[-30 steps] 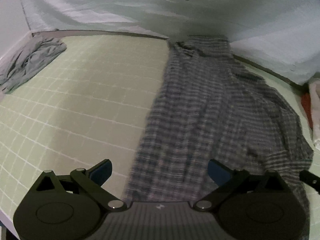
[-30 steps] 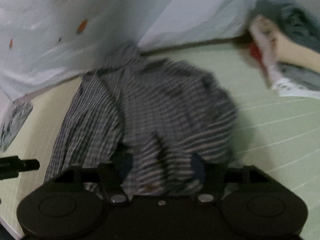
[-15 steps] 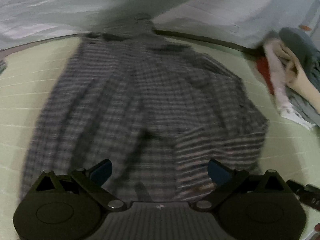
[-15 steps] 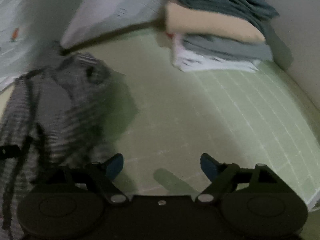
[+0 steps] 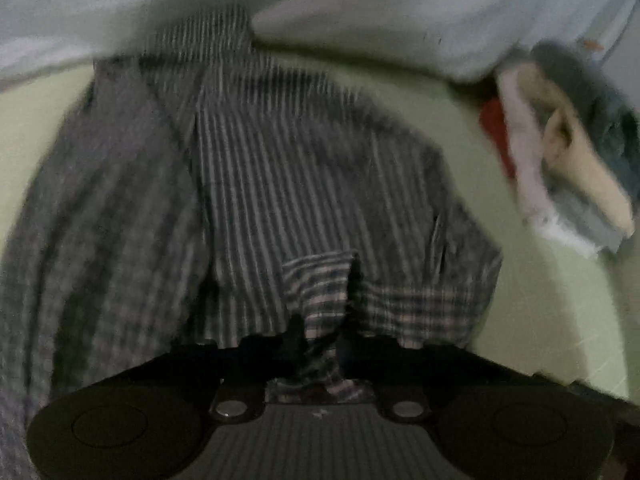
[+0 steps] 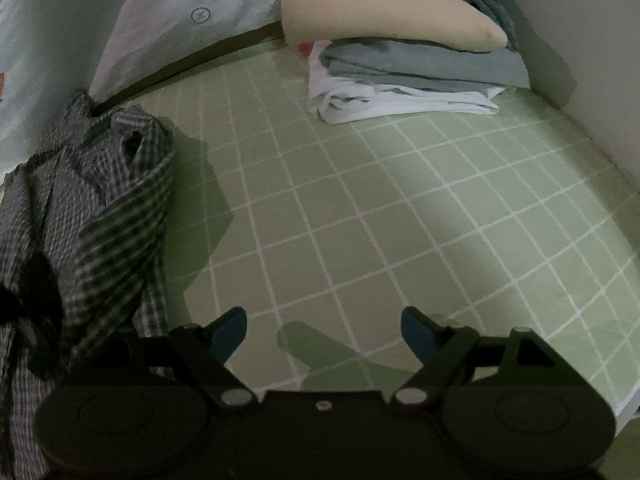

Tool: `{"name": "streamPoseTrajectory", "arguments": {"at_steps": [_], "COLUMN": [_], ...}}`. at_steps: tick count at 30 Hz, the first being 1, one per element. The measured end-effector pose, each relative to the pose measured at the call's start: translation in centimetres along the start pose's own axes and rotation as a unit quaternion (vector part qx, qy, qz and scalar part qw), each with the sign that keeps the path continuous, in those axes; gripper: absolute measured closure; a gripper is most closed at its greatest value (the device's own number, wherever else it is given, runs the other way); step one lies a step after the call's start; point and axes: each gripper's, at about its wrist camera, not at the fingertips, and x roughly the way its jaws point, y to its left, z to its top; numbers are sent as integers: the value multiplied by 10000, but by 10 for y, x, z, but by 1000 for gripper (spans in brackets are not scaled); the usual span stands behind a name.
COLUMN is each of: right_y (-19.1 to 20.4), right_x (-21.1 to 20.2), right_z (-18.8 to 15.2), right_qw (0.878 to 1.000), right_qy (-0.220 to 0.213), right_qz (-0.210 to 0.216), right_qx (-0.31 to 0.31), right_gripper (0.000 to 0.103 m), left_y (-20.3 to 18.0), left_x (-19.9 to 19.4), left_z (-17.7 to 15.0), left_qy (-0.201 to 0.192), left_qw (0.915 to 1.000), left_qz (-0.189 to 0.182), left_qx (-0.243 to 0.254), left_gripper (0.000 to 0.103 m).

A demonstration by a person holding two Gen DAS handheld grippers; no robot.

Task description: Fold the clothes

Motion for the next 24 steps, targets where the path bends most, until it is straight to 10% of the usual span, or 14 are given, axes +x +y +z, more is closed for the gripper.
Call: {"name": "streamPoseTrajectory", "arguments": {"at_steps": [15,24], "right_y": [100,160], "right_x": [0,6], "right_z": [5,1], "right_qw": [9994,9963], "right_qy": [-66,164], "right_qz": [-204,-843], "right_qx": [-285,82], "right_gripper": [19,19], "left_y": [221,395], "left_x": [-98,-62], "left_z": [147,171], "left_qy": [-1984,-1751], "left_qw": [9722,9556], "left_qz": [580,1260], "left_qx": [-1101,-2009], "left_gripper": [94,99]}}
